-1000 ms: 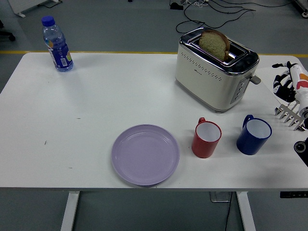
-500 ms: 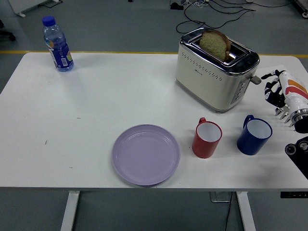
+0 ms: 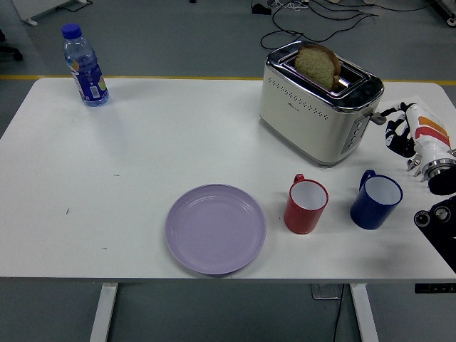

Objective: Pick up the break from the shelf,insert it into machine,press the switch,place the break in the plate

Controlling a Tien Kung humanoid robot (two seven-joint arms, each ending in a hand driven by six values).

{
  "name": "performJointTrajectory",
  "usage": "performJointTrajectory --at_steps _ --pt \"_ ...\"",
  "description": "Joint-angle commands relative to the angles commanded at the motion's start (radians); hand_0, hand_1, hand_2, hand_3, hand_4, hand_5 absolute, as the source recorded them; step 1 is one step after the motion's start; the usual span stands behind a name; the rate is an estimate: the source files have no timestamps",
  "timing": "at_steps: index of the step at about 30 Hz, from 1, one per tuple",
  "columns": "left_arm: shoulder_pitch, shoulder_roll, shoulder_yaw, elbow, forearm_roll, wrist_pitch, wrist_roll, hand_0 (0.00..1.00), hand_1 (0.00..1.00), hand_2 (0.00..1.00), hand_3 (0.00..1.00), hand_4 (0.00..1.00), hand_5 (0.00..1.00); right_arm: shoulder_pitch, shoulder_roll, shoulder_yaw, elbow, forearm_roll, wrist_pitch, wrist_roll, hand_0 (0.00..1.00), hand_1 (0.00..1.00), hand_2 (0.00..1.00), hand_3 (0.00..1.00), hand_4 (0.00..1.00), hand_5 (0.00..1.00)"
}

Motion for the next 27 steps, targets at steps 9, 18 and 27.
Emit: performJointTrajectory --at_steps 9,18,27 --pt "0.0 0.0 0.002 0.0 0.003 0.0 0.003 0.67 0.662 0.673 0.69 0.418 0.957 0.002 0.017 -0.002 -0.031 -0.002 -0.004 0.004 0.125 0.171 0.322 0.593 0.516 0.002" --pt "0.0 0.0 0.004 0.0 0.007 -0.001 0.004 0.67 0.661 0.672 0.689 0.418 0.957 0.005 0.031 -0.007 -0.062 -0.001 -0.005 0.006 0.122 0.178 0.323 0.593 0.51 0.002" --pt "0.004 0.0 0.005 0.0 0.013 0.0 0.006 0.67 0.661 0.671 0.688 0.417 0.958 0.01 0.05 -0.021 -0.115 0.002 -0.011 0.013 0.122 0.173 0.321 0.592 0.514 0.002"
